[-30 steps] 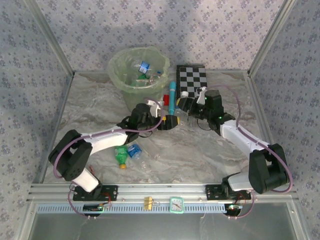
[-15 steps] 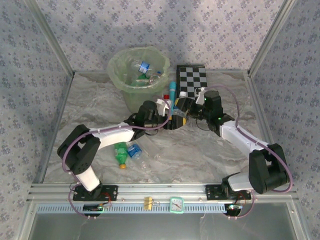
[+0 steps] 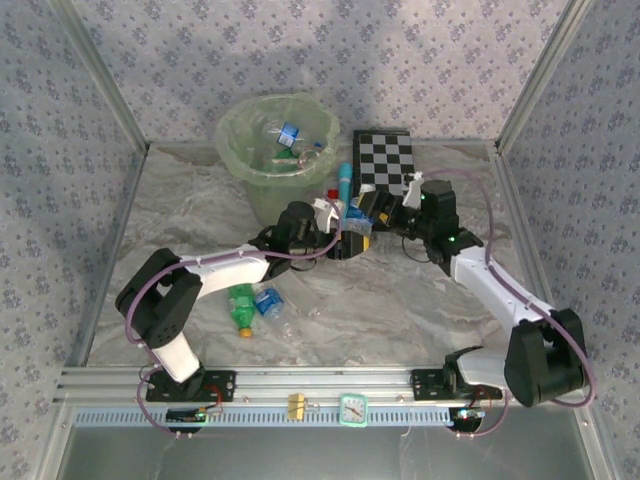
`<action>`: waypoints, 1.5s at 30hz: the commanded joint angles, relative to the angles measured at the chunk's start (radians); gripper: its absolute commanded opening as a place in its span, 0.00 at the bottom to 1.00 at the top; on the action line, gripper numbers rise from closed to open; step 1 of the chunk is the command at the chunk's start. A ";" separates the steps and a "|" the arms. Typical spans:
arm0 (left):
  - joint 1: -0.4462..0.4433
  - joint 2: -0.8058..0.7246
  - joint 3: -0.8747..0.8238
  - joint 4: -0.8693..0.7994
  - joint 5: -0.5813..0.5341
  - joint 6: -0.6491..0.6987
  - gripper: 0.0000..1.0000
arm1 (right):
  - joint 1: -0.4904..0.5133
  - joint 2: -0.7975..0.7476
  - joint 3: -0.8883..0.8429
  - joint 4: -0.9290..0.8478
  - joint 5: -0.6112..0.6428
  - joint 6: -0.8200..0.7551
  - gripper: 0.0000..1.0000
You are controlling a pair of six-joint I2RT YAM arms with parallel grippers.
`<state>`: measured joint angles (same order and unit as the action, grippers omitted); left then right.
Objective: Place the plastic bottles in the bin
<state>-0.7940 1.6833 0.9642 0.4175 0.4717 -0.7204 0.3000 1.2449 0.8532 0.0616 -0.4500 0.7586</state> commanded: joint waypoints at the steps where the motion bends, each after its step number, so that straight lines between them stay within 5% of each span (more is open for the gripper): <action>1: 0.001 -0.046 0.040 -0.041 -0.016 0.041 0.55 | -0.020 -0.052 0.040 -0.110 0.089 -0.060 0.91; 6: 0.011 -0.106 0.099 -0.161 -0.050 0.130 0.54 | -0.045 -0.093 0.023 -0.160 0.178 -0.069 0.95; 21: 0.149 -0.222 0.479 -0.573 -0.195 0.466 0.55 | -0.057 -0.069 -0.021 -0.113 0.159 -0.069 0.96; 34: 0.389 -0.070 0.757 -0.917 -0.333 0.583 0.56 | -0.056 -0.073 -0.025 -0.118 0.153 -0.100 0.97; 45: 0.411 0.085 0.980 -1.235 -0.543 0.711 0.58 | -0.056 -0.081 -0.034 -0.142 0.170 -0.118 0.97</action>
<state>-0.3805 1.7626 1.8942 -0.7185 -0.0006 -0.0586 0.2481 1.1744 0.8280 -0.0650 -0.2909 0.6632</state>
